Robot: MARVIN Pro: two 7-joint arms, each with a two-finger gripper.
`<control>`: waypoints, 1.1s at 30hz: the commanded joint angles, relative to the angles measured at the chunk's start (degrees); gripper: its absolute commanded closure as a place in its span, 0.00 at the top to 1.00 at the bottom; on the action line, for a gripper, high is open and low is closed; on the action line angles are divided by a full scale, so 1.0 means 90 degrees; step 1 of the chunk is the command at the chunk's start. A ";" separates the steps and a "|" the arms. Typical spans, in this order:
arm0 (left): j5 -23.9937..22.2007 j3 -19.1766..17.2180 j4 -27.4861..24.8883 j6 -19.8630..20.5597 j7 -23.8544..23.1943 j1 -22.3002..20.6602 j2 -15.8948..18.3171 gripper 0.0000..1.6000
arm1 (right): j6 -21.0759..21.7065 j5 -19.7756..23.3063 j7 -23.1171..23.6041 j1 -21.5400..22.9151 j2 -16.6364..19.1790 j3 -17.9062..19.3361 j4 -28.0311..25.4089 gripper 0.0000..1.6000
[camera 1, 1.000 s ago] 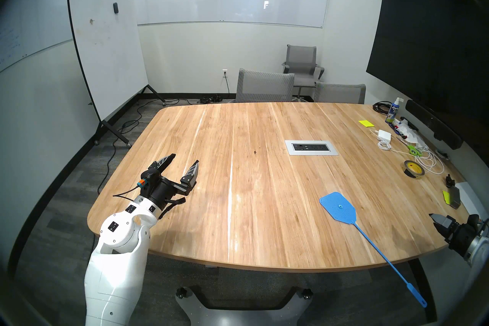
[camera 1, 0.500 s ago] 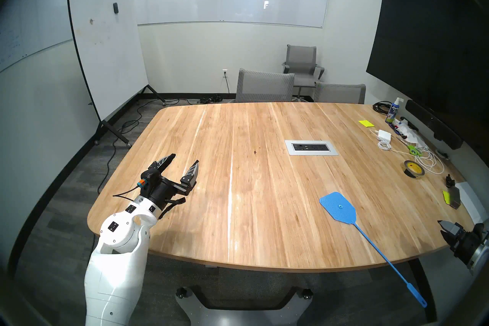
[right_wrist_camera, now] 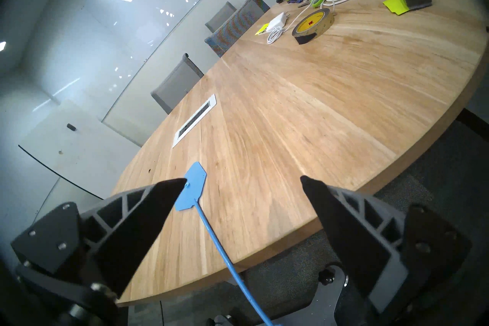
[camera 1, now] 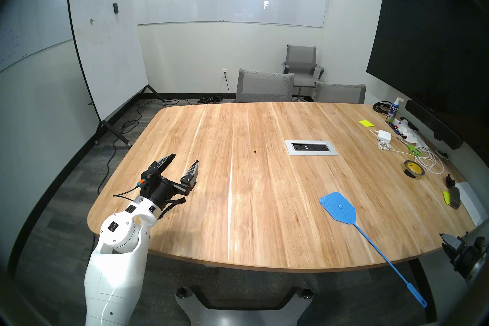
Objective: Swat a bug on table
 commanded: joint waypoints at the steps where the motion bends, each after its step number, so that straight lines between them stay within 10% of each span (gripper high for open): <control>1: 0.0007 -0.0004 -0.0114 -0.0005 -0.0004 -0.0025 0.0015 1.00 | -0.0132 0.0212 0.0627 -0.0562 -0.0495 0.0281 -0.0399 1.00; 33: 0.0013 -0.0007 -0.0126 0.0007 -0.0001 -0.0019 0.0012 1.00 | 0.0066 0.0529 0.0297 -0.1019 -0.0981 0.0226 -0.0058 1.00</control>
